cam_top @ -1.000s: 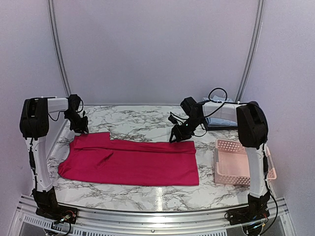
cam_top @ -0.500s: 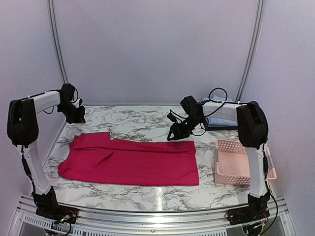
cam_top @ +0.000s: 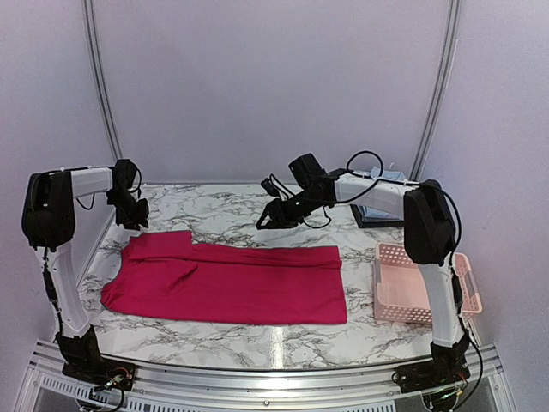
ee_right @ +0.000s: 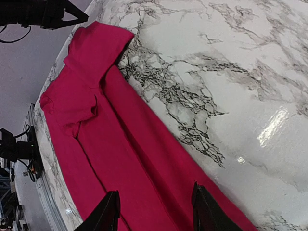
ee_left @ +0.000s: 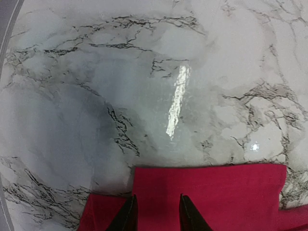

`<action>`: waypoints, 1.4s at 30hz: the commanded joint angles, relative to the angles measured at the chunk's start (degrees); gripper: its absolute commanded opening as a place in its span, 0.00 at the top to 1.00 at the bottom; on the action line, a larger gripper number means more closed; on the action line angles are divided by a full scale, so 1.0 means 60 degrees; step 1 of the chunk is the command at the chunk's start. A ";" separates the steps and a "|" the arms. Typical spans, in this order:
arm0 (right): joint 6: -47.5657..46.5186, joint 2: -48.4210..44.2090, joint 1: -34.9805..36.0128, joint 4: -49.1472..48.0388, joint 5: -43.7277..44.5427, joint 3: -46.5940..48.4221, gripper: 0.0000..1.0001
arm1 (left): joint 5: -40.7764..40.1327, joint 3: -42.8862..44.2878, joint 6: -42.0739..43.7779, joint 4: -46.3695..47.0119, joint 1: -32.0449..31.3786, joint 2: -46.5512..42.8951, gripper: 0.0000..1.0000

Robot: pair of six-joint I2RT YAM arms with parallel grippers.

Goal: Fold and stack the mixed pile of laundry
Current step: Smooth out the rectangle-folded T-shirt at the center of the board.

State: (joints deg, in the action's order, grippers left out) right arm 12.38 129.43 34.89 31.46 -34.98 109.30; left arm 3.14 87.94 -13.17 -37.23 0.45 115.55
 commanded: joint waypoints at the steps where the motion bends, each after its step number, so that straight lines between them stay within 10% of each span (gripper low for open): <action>1: 0.0287 -0.0105 0.0003 -0.0197 0.0030 -0.0144 0.53 | -0.0855 0.0406 -0.0021 -0.0058 -0.0004 0.0605 0.69; 9: 0.0193 -0.0186 0.0009 -0.0126 0.0099 -0.0355 0.53 | -0.1088 0.0312 0.0256 -0.0079 -0.0002 0.1242 0.68; 15: 0.0061 -0.0153 0.0008 0.0036 0.0139 -0.0346 0.53 | -0.0250 0.0510 0.0753 0.0012 -0.0002 0.1257 1.00; 35: -0.0142 -0.0998 0.0013 -0.0326 0.0205 -0.1876 0.54 | 0.2636 -0.4123 0.0130 -0.0262 -0.0005 -0.4563 1.00; 42: -0.0172 -0.1263 0.0005 -0.0492 0.0120 -0.2451 0.54 | 0.1718 -0.5517 -0.0046 -0.1344 -0.0005 -0.5374 0.99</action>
State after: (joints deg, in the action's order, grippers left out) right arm 11.97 124.60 35.09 30.26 -34.04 95.66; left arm 15.79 57.17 -12.82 -39.94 0.40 84.99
